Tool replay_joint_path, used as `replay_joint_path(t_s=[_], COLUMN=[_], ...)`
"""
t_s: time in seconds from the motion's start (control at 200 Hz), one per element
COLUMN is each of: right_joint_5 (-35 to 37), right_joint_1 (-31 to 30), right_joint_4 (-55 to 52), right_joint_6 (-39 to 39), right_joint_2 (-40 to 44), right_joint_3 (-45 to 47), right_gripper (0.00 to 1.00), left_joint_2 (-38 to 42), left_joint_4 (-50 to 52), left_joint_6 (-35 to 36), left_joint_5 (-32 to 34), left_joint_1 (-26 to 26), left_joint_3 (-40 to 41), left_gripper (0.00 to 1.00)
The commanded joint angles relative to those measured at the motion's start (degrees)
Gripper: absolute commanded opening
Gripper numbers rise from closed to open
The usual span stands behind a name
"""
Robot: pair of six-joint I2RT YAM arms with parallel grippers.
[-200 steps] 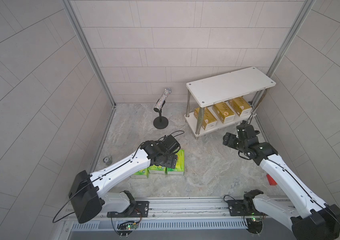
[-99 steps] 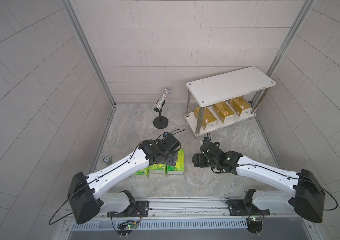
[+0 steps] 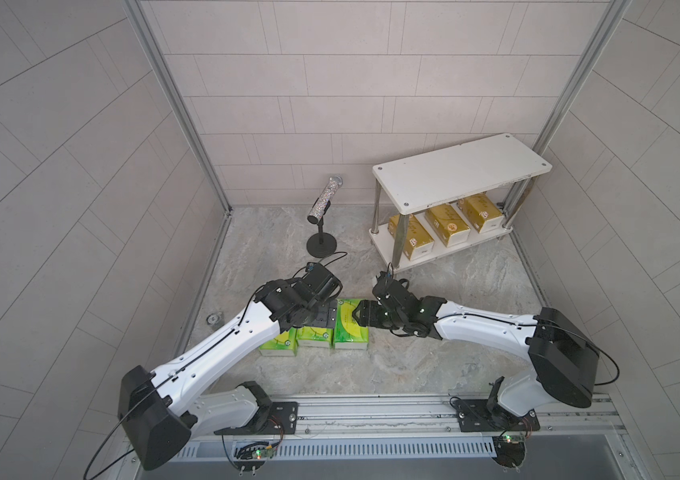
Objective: Place the tissue boxes on the shelf by color
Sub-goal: Pick up the box of tissues from the center of the board.
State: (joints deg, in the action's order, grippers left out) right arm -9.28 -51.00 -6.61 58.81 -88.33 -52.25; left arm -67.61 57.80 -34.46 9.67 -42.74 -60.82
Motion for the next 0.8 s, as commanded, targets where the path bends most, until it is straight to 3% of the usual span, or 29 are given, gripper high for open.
replay_joint_path(t_s=[0.0, 0.175, 0.31, 0.795], right_joint_5=[-1.52, -1.73, -0.41, -0.69], right_joint_1=[-0.24, -0.32, -0.26, 4.8], right_joint_4=[1.43, 4.46, 4.94, 13.68], right_joint_6=[2.44, 4.89, 6.53, 11.46], right_joint_2=[-2.1, -3.75, -2.96, 3.68], right_joint_3=[-0.27, 2.43, 5.53, 20.01], right_gripper=[0.75, 0.64, 0.56, 0.45], left_joint_2=[-0.61, -2.13, -4.87, -11.48], left_joint_4=[0.83, 0.37, 0.27, -10.65], left_joint_6=[0.99, 2.12, 3.76, -1.41], left_joint_5=[-0.66, -2.4, -7.63, -16.98], left_joint_1=[0.55, 0.82, 0.82, -1.49], left_joint_3=[0.52, -0.78, -2.11, -1.05], left_gripper=[0.95, 0.95, 0.95, 0.94])
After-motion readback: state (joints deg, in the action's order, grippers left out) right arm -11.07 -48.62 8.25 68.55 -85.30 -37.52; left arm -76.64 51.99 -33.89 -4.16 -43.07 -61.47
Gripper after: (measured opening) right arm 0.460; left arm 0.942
